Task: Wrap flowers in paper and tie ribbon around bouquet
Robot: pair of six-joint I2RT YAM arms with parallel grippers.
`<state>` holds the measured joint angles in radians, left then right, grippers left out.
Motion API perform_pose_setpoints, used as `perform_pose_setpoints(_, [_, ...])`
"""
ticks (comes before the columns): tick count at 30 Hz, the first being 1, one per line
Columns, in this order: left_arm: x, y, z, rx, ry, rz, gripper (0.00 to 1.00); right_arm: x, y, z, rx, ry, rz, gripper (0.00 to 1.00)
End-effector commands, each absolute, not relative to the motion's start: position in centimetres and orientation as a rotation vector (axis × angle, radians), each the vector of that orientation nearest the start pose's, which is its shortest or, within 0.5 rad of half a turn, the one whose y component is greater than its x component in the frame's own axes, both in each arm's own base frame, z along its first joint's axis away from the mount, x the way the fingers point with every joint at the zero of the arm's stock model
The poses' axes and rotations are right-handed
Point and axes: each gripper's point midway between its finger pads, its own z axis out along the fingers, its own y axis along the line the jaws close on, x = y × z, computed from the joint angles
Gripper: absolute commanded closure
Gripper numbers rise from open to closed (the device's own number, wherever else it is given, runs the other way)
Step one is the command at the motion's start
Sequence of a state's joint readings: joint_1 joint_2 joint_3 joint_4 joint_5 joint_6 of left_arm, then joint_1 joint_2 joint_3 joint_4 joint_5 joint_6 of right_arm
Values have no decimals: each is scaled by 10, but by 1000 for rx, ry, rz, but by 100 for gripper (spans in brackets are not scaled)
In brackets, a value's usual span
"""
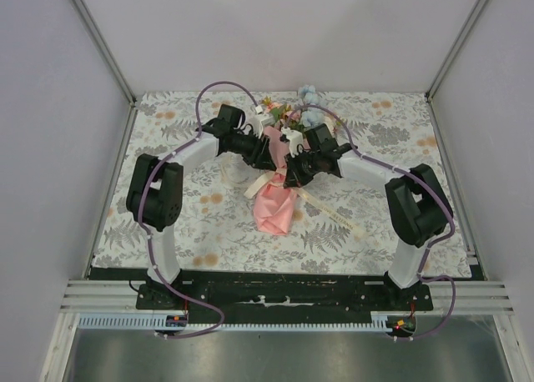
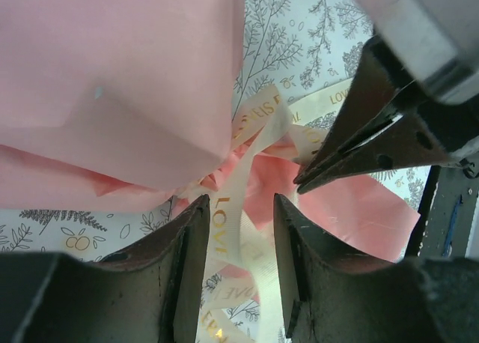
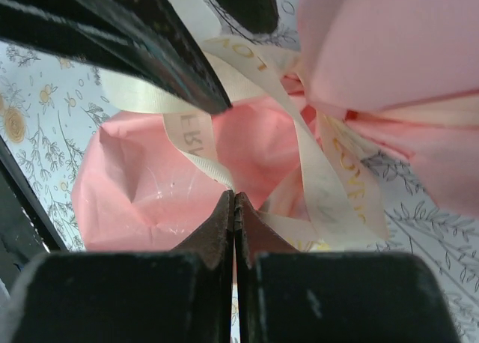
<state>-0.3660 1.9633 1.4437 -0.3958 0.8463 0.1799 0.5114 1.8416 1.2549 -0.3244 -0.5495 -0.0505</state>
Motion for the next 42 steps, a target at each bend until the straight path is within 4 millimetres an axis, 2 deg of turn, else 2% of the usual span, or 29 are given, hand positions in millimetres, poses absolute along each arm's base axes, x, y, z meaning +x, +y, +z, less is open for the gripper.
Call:
perform_pose_setpoints(1, [386,-278,108,982,2149,-1070,54,343,289,103,-745,2266,846,100])
perform_pose_setpoints(6, [386,-281,107,1019,2120,-1053,57,343,291,107,-684,2234,858,100])
perform_pose_setpoints(10, [382,-282,108,1045,2102,-1069,68,346,293,108,-654,2218,858,100])
perform_pose_setpoints(17, [382,-283,102,1035,2127,-1085,69,354,297,109,-603,2208,812,100])
perform_pose_setpoints(19, [382,-284,102,1035,2128,-1094,74,356,296,109,-554,2210,785,100])
perform_pose_setpoints(23, [379,-284,107,1044,2106,-1112,92,352,295,111,-465,2240,774,100])
perform_pose_setpoints(27, [372,-286,115,1034,2073,-1142,98,352,295,111,-394,2229,774,100])
perform_pose_setpoints(34, [360,-291,132,981,2013,-1233,98,353,288,103,-194,2257,755,100])
perform_pose_setpoints(38, [362,-290,142,934,1978,-1245,98,348,289,95,-175,2278,769,99])
perform_pose_setpoints(42, [363,-290,145,926,1971,-1244,98,350,292,99,-162,2250,790,98])
